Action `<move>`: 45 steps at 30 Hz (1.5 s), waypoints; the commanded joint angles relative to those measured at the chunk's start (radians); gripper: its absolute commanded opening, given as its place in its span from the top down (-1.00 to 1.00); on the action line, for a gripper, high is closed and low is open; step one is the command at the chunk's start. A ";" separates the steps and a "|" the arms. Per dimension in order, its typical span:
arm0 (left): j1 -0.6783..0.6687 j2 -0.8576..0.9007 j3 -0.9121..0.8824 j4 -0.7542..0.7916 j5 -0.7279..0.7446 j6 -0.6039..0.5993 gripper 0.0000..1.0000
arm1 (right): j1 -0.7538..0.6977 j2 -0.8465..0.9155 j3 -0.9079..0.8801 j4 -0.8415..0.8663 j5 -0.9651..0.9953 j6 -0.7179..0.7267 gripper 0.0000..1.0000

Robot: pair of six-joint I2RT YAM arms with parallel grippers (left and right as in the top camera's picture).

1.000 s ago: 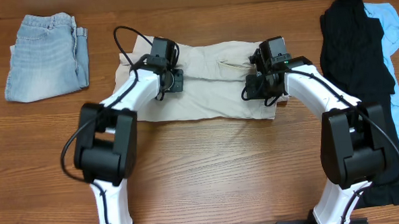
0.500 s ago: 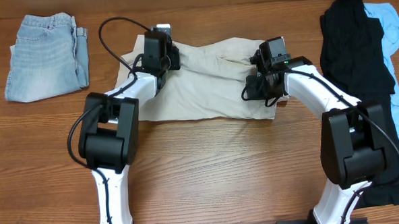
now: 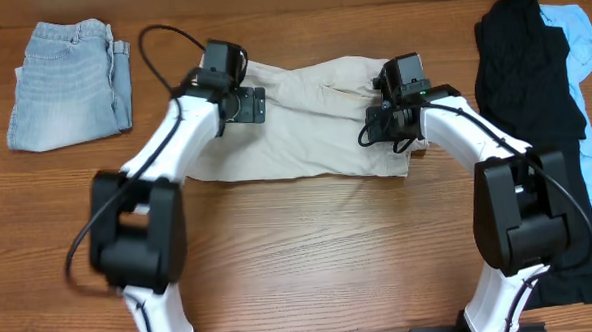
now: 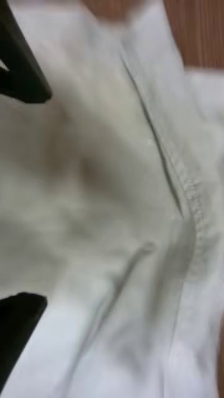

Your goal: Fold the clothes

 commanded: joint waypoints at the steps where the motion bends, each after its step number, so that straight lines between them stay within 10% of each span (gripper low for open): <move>1: -0.001 -0.074 0.017 -0.107 0.076 -0.033 -1.00 | -0.003 0.012 0.001 -0.014 0.001 0.003 0.83; 11: -0.002 0.103 -0.004 -0.026 0.069 -0.041 -1.00 | -0.003 0.012 0.001 -0.095 0.002 0.003 -0.17; 32: -0.002 0.204 -0.004 -0.431 0.139 -0.093 -0.65 | 0.040 0.006 0.001 -0.352 -0.056 0.074 -0.25; 45: -0.002 -0.186 -0.004 -0.494 0.117 -0.119 -0.89 | 0.107 -0.305 0.002 -0.439 -0.058 0.106 -0.38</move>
